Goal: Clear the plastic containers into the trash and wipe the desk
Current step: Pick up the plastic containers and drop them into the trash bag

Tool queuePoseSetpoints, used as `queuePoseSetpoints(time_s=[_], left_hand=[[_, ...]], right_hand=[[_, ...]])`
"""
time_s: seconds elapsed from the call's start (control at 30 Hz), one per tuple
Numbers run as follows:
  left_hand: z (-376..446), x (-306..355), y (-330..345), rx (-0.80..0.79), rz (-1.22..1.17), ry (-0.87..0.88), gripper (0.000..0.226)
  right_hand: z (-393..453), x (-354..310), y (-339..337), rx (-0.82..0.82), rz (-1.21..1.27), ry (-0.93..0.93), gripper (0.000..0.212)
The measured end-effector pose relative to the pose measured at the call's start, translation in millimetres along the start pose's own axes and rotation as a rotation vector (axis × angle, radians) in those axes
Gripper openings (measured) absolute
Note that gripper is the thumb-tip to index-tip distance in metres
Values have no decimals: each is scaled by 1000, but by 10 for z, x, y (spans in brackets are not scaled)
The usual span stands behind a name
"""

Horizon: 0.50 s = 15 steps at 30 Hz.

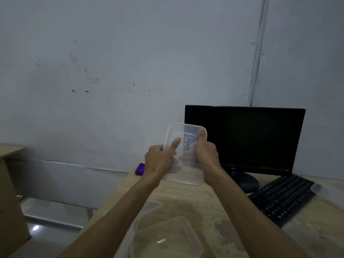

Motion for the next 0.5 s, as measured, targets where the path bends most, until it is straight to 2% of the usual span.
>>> queuePoseSetpoints(time_s=[0.13, 0.27, 0.4, 0.5], left_hand=[[86, 20, -123, 104, -116, -73, 56], [78, -35, -38, 13, -115, -137, 61], [-183, -17, 167, -106, -55, -30, 45], [-224, -24, 93, 16, -34, 35, 48]], right_hand=[[-117, 55, 102, -60, -140, -54, 79], [-144, 58, 69, -19, -198, -139, 75], [-58, 116, -54, 108, -227, -130, 78], [-118, 105, -24, 130, -242, -158, 77]])
Point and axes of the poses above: each hand's wrist, its own z-axis towards the middle knuckle, its own y-axis out of the palm, x = y × z, the point moved 9 cm from there along z, towards the middle knuckle, and after that the axes turned 6 degrees about -y, right-handed, at the moved point
